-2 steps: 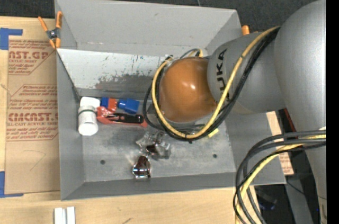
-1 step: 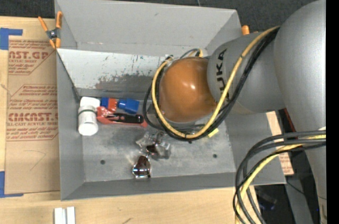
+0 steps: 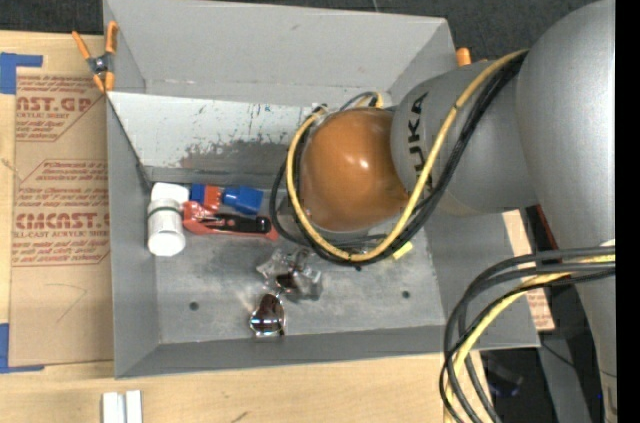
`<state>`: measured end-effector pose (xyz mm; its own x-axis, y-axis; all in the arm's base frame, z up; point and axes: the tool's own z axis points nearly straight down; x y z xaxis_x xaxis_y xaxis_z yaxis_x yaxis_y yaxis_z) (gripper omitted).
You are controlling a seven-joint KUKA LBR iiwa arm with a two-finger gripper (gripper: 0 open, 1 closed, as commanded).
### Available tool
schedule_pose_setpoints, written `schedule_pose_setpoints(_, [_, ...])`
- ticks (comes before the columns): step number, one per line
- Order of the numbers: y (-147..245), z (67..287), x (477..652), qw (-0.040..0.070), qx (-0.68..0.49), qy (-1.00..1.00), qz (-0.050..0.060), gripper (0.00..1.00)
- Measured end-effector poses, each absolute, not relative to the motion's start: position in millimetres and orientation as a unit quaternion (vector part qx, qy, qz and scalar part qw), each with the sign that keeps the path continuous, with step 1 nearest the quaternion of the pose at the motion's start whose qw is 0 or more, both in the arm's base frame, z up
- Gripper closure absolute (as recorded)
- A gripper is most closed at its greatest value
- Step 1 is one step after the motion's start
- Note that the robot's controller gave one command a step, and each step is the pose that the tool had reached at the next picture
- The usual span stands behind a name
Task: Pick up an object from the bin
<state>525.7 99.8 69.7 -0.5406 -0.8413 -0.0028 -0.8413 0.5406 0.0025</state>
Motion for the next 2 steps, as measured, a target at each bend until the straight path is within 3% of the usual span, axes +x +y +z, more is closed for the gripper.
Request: schedule_pose_setpoints(2, [99.8,69.7,525.7,0.001,-0.479,0.878,0.002,1.0])
